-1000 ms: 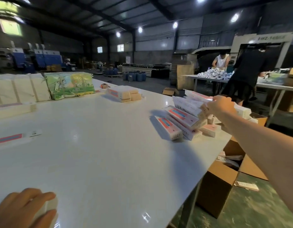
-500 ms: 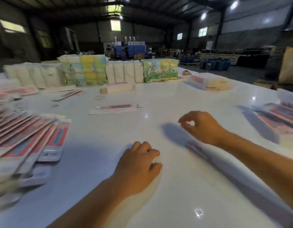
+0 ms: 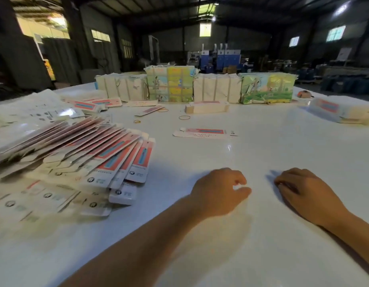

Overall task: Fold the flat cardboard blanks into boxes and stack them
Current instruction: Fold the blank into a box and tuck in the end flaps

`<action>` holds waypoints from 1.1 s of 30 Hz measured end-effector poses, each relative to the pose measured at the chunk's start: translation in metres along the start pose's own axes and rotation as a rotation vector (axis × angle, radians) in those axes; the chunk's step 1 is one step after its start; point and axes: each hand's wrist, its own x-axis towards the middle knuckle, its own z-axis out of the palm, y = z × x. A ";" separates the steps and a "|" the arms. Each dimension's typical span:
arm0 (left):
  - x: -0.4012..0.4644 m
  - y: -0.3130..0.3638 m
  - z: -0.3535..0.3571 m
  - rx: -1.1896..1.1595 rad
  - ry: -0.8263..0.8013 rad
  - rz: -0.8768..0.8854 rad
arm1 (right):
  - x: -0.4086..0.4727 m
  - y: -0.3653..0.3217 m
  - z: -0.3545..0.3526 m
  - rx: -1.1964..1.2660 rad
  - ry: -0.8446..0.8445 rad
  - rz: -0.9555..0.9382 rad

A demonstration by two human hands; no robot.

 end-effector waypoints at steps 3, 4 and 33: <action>0.018 -0.027 -0.057 0.157 0.074 -0.188 | 0.003 0.003 0.000 0.004 -0.013 -0.010; 0.021 -0.039 -0.078 0.286 0.097 -0.244 | 0.004 0.005 0.000 0.012 -0.009 -0.012; -0.021 0.024 0.013 0.851 0.313 0.354 | 0.002 -0.008 -0.008 -0.008 -0.045 0.053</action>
